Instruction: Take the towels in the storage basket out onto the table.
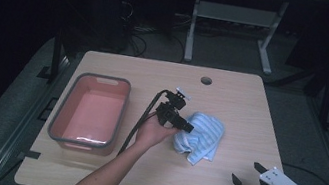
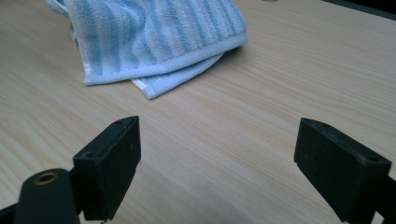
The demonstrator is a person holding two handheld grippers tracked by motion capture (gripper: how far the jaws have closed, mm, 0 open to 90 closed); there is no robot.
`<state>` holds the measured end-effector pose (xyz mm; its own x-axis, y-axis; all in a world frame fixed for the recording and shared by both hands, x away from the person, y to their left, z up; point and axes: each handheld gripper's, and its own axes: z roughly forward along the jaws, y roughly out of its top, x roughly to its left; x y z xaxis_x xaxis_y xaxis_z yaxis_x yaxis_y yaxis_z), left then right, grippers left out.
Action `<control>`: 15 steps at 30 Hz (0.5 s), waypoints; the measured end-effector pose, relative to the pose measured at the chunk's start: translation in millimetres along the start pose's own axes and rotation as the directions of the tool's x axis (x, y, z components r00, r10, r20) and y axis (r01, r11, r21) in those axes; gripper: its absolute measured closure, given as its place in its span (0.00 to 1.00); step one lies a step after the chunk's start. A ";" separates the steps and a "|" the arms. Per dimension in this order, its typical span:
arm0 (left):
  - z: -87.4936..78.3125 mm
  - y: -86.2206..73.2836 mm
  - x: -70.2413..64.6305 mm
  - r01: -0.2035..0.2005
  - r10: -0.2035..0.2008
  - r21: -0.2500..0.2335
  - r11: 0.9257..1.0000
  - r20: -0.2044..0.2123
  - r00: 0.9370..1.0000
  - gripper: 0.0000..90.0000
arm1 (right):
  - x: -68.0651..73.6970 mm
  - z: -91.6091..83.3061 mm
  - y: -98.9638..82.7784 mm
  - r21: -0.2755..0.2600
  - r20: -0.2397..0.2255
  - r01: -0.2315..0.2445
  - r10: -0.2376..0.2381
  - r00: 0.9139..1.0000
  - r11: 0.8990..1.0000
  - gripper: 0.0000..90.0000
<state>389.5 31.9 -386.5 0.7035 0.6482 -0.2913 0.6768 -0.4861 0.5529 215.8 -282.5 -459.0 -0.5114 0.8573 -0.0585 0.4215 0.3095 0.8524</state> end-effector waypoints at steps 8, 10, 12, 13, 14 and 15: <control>-14.8 -11.3 -0.5 0.011 -0.011 -0.043 0.999 0.010 1.000 0.45 | 0.0 1.3 0.0 0.008 0.002 0.003 -0.003 1.000 1.000 0.16; -17.0 -14.1 -0.6 0.007 -0.007 -0.046 0.999 0.004 1.000 0.44 | -0.2 1.3 -0.1 0.008 0.004 0.001 -0.001 1.000 1.000 0.16; -20.1 -18.4 0.3 0.008 -0.007 -0.055 0.998 0.008 1.000 0.44 | -0.5 1.3 -0.2 0.011 0.004 -0.001 0.001 1.000 1.000 0.16; -21.6 -20.3 1.4 0.006 -0.006 -0.053 0.999 0.009 1.000 0.44 | -0.6 1.1 -0.1 0.010 0.006 -0.003 0.003 1.000 1.000 0.16; -22.8 -22.2 2.5 0.004 -0.003 -0.051 0.999 0.009 1.000 0.44 | -0.9 0.8 0.0 0.005 0.007 -0.001 0.001 1.000 1.000 0.16; -23.8 -24.8 2.9 0.016 -0.015 -0.059 0.998 0.012 1.000 0.43 | -0.9 0.7 -0.1 0.003 0.008 0.000 0.000 1.000 1.000 0.16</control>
<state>369.6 59.8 -382.6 0.6955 0.6486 -0.3091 0.6740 -0.4399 0.5934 216.7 -283.0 -459.4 -0.5058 0.8604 -0.0627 0.4238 0.3111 0.8507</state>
